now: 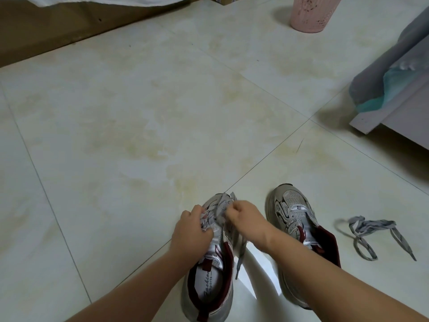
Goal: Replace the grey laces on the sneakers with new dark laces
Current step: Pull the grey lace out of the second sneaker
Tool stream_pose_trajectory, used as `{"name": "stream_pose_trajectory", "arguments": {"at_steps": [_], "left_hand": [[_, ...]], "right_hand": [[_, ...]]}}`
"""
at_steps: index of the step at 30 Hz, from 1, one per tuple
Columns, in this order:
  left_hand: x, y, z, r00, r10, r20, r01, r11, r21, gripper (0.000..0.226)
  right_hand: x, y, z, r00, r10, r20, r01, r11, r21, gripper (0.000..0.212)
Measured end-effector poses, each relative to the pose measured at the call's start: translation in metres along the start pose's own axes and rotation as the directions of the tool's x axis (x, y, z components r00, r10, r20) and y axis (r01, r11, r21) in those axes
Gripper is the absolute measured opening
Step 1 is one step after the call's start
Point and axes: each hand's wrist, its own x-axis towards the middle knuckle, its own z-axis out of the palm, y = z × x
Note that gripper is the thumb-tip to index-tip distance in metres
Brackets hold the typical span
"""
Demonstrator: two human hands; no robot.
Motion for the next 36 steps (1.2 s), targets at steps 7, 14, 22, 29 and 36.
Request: {"name": "stream_pose_trajectory", "arguments": {"at_steps": [7, 14, 22, 29, 36], "left_hand": [[0.000, 0.000, -0.002, 1.000, -0.013, -0.014, 0.013, 1.000, -0.023, 0.018], [0.000, 0.015, -0.006, 0.994, 0.095, 0.060, -0.098, 0.994, 0.046, 0.048], [0.014, 0.046, -0.022, 0.991, 0.086, 0.101, -0.034, 0.899, -0.436, 0.021], [0.020, 0.050, -0.037, 1.000, 0.006, 0.013, 0.004, 0.782, -0.624, 0.027], [0.020, 0.048, -0.038, 1.000, 0.007, 0.017, 0.005, 0.792, -0.611, 0.026]], "right_hand": [[0.001, -0.026, -0.037, 0.979, 0.007, -0.205, 0.100, 0.857, 0.505, 0.035], [0.001, -0.027, -0.056, 0.945, 0.005, -0.326, 0.163, 0.858, 0.488, 0.027], [0.003, -0.020, -0.043, 0.969, 0.020, -0.248, 0.110, 0.857, 0.503, 0.024], [0.002, 0.028, 0.002, 0.981, 0.170, -0.089, -0.160, 0.981, 0.110, 0.023], [-0.003, 0.018, 0.016, 0.970, -0.001, -0.242, -0.010, 0.999, -0.045, 0.019]]}}
